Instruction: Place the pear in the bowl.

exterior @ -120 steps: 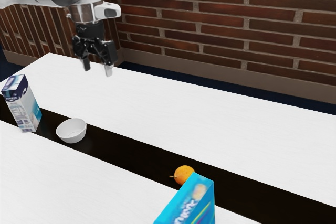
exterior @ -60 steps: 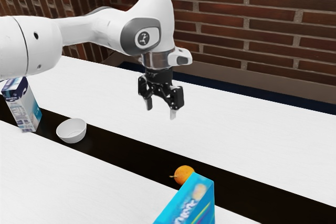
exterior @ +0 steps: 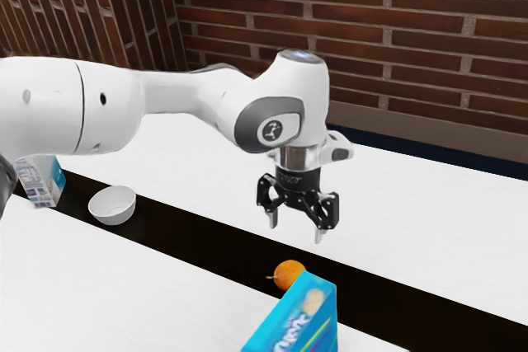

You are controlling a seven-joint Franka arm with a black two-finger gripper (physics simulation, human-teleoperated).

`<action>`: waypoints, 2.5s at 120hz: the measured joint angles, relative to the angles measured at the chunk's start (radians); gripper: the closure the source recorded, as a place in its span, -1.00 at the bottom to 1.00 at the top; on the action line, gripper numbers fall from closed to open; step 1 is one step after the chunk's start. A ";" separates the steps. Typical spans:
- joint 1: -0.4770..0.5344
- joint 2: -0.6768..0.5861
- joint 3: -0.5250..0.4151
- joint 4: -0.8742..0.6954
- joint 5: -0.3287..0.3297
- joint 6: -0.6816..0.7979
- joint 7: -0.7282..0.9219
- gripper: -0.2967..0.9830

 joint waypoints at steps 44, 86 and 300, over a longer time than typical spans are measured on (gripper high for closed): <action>-0.033 0.021 0.002 -0.134 0.129 0.206 -0.237 -0.51; -0.013 0.023 0.004 -0.205 0.198 0.310 -0.216 -0.49; 0.134 -0.055 0.000 -0.316 0.167 0.457 0.058 0.19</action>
